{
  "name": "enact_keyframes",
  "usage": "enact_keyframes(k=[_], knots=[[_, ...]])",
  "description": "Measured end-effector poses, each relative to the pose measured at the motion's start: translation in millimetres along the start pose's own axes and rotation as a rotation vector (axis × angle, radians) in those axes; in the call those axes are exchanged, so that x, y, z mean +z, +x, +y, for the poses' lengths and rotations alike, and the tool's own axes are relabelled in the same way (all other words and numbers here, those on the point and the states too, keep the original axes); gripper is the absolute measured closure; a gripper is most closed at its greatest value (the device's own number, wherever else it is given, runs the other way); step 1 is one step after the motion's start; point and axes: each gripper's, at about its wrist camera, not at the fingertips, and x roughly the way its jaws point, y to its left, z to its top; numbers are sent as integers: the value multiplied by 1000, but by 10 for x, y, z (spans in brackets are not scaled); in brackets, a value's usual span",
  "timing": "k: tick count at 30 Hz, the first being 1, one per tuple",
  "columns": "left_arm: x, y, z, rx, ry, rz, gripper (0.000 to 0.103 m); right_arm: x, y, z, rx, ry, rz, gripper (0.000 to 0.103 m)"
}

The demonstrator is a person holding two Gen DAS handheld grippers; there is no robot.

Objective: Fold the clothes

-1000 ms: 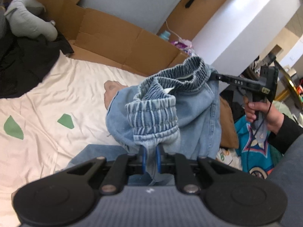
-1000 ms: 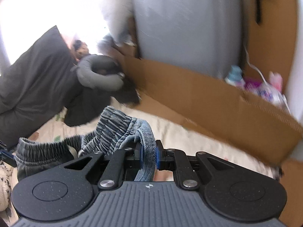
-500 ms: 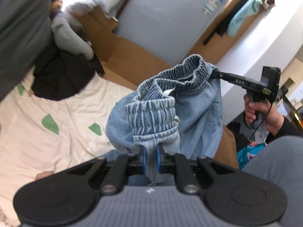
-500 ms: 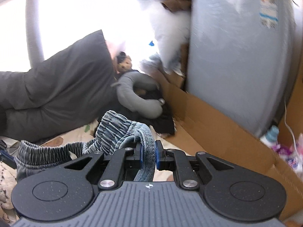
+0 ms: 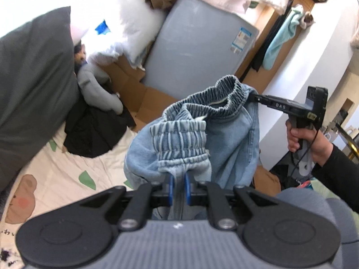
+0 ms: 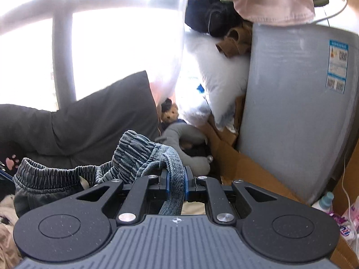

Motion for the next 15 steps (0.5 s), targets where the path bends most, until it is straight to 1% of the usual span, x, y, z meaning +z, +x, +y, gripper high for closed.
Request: enact_keyframes(k=[5,9,12,15], knots=[[5,-230,33,30,-15,-25,93,202,-7,121,27,-17,-14,91],[-50,-336,274,63,-66,-26,93,319,89,260,53,-46,-11,91],[-144,-277,475,92,-104,-14,93,285,293,351,72,-56,18,91],[-292,-113,651,122,-129,21,92,127,574,409,85,-39,66,91]])
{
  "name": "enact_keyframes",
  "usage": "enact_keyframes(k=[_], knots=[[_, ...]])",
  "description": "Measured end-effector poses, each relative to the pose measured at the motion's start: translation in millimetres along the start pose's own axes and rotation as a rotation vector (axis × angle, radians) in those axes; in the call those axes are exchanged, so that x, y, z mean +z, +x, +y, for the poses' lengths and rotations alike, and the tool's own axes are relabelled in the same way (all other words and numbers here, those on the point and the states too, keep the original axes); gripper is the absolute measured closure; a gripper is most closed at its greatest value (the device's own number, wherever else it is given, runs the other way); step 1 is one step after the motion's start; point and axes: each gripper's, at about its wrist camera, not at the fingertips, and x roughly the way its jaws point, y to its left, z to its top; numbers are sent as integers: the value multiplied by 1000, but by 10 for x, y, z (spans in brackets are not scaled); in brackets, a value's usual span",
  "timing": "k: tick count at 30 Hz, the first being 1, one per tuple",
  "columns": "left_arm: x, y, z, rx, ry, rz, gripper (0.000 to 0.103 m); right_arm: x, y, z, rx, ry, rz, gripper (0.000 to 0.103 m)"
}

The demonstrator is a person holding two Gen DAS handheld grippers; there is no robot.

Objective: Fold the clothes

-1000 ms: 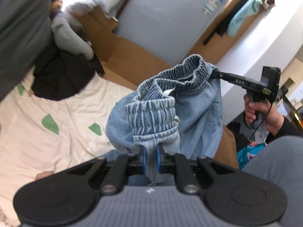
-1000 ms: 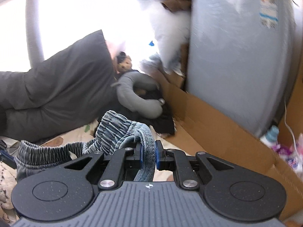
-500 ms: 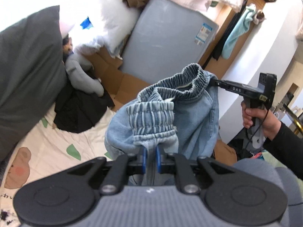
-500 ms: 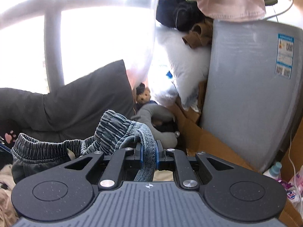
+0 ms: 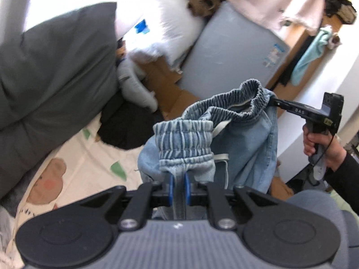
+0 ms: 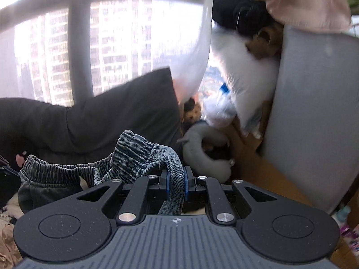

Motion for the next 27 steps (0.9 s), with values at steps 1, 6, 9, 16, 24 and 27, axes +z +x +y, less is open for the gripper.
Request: enact_keyframes(k=[1,6,9,16,24,27], knots=[[-44,60,57,9,-7,14,92,-65,106,2,3,10,18,92],[-249,353,372,63,-34,91,92,-441,671,-31,20,49,138,92],[-355,534,540,85,-53,134,92,-659,993,7,36,36,214,92],[-517,928,884,142,-92,195,92,-1019,1597,22,56,28,306,92],[-594,1527,1207,254,-98,267,92,-1609,2343,-161,119,14,333,92],[-587,1677,1294,282,-123,265,92,-1897,2701,-371,142,84,350,92]])
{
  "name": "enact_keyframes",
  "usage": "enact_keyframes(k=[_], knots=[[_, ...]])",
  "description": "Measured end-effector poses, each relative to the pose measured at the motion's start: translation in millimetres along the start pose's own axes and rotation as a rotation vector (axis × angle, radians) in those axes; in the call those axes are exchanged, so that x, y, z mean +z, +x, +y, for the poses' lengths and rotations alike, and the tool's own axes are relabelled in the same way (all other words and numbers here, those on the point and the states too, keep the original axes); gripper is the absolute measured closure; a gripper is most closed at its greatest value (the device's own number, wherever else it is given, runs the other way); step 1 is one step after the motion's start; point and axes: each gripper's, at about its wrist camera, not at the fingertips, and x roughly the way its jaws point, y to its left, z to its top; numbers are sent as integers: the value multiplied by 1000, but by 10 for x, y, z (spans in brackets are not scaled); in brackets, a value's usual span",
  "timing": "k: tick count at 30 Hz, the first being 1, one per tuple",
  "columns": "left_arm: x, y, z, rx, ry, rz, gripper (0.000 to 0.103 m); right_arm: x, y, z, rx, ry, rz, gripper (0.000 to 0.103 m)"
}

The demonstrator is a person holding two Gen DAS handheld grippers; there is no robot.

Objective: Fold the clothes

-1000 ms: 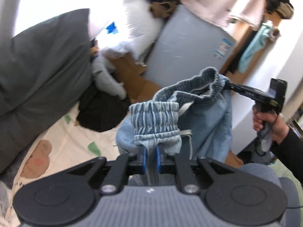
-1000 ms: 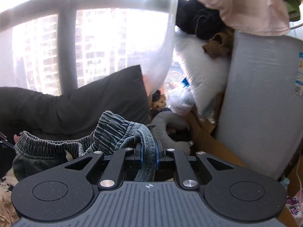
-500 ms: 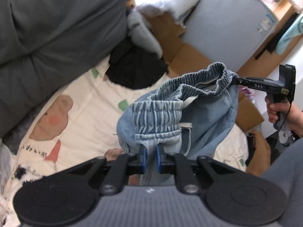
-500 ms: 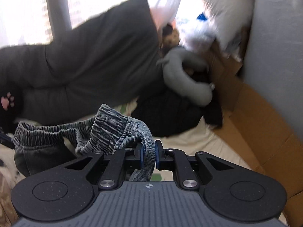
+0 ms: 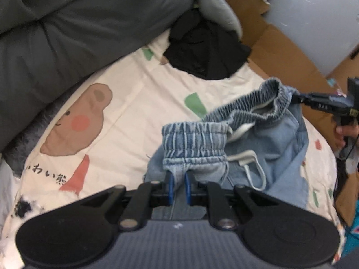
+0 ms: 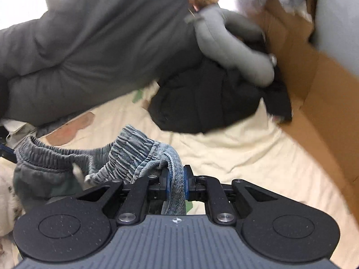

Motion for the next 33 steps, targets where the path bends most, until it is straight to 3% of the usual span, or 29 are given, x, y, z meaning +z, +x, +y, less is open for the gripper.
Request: enact_keyframes(k=[4,10,18,21,25,27,29,30,33], knots=[[91,129,41,23,-27,-10,92,-111,550,-350,50,116,49,92],[258,294,247,18,-51,-23,92,-70,989,-543,116,60,143,92],[226,623,573,5,-116,12,91,-23,1216,-552,144,-26,264,92],[206,635,693,-8,-150,10,88,-26,1289,-544,147,-47,297,91],[173,416,802,-17,-202,-50,87,10,1316,-521,145,-63,308,91],[159,305,856,-33,-245,-86,79,28,1296,-513,144,-64,306,91],[170,257,892,-48,-298,-106,48,22,1277,-510,142,-64,301,91],[176,263,904,-51,-320,-109,42,11,1268,-515,141,-61,297,91],[219,394,944,-59,-361,-91,40,-21,1242,-539,137,-34,285,91]])
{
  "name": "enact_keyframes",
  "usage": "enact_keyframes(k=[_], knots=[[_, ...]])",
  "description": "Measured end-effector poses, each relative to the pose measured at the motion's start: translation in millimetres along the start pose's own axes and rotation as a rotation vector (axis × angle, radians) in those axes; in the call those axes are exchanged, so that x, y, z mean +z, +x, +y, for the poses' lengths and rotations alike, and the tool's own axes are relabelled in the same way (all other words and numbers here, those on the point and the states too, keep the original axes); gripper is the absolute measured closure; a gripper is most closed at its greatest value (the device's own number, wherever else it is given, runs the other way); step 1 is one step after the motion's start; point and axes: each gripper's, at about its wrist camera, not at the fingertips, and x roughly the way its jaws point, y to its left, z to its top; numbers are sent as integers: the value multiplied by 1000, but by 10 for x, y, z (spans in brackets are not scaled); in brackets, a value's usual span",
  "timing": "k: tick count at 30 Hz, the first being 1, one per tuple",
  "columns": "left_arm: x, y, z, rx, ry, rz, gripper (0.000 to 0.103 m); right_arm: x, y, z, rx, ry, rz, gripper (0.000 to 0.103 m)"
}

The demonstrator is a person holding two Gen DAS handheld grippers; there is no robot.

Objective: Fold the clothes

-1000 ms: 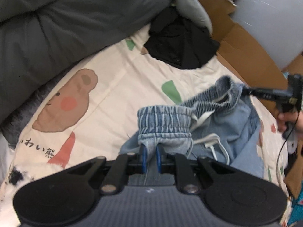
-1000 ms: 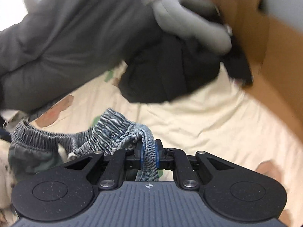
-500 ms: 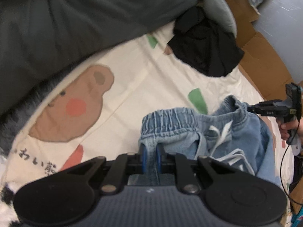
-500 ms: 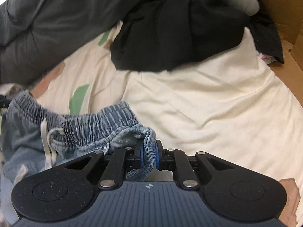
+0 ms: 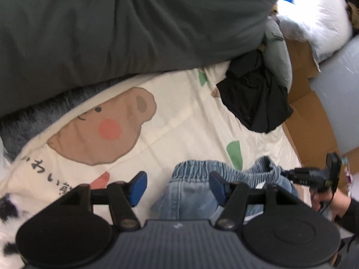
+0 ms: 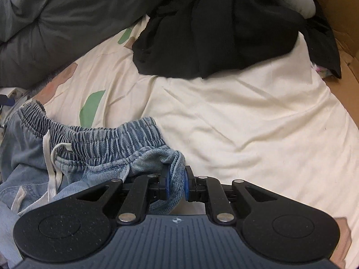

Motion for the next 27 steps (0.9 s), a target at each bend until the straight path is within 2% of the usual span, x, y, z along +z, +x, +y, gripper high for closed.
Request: enact_keyframes(k=[2,9,11,15,18,24,25,27], knots=[[10,114,35,4,-20,22,40,-18,-31,-26,4,43,-13,91],[-63,411,248,-71,-156,80,41,-11,-77,-37,3,80,-23,91],[-94,472,313,-64,-179,83,46,-10,-74,-44,5,93,-22,91],[-167,613,422,-110,-243,126,50,-13,-18,-62,9,115,-11,91],[-223,741,415,-133,-246,166,50,-29,60,-69,7,114,11,91],[-278,941,314,-95,-163,200,48,-71,154,-85,9,114,36,91],[-276,945,285,-88,-138,202,51,-76,164,-84,9,113,39,91],[-283,942,211,-75,-72,218,63,-82,181,-72,7,104,43,91]])
